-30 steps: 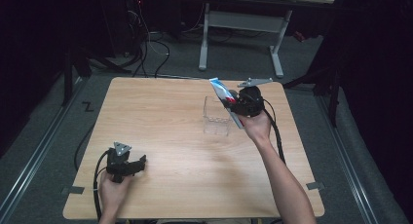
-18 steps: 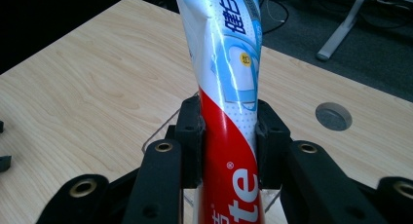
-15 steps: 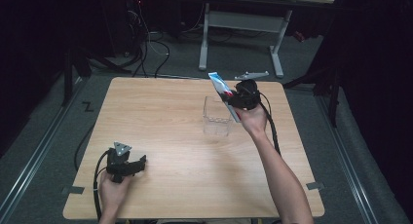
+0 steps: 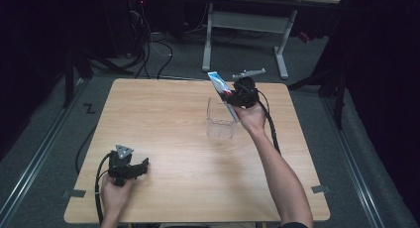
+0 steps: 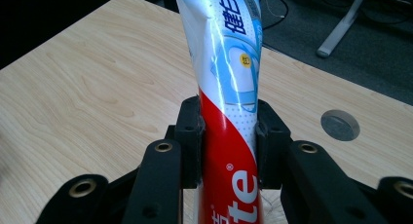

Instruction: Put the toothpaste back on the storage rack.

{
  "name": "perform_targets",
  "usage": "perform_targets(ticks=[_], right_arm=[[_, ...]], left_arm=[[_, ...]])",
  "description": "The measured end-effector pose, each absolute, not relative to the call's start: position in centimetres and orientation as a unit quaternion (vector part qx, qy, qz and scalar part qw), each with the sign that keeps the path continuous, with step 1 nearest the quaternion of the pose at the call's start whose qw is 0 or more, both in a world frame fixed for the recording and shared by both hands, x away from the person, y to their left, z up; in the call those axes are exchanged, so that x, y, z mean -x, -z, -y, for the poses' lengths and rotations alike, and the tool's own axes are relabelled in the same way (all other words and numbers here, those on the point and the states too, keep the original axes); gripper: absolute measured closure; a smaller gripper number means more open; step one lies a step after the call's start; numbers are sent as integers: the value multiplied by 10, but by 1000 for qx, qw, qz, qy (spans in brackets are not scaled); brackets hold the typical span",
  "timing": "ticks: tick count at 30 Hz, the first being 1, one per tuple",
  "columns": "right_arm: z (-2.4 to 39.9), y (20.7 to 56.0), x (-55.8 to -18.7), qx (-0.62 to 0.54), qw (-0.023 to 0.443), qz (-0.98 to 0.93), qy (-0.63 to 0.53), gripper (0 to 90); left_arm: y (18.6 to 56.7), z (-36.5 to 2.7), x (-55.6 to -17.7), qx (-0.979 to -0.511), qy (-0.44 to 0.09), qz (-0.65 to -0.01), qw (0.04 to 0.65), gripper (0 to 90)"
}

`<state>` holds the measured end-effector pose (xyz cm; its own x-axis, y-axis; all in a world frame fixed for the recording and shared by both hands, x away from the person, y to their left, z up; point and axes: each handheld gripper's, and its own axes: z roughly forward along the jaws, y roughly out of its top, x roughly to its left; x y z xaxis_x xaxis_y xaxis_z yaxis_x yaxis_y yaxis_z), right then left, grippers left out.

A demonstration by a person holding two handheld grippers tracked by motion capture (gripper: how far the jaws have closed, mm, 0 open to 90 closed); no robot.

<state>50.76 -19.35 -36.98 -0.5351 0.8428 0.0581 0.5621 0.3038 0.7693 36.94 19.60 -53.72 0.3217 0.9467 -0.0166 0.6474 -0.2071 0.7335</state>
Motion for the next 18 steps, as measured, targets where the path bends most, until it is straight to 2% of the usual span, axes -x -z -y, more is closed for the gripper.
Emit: perform_targets(ticks=[18], right_arm=[[182, 363, -515, -438, 191, -789, -385, 690]], left_arm=[[537, -196, -369, -743, -226, -537, 331, 205]])
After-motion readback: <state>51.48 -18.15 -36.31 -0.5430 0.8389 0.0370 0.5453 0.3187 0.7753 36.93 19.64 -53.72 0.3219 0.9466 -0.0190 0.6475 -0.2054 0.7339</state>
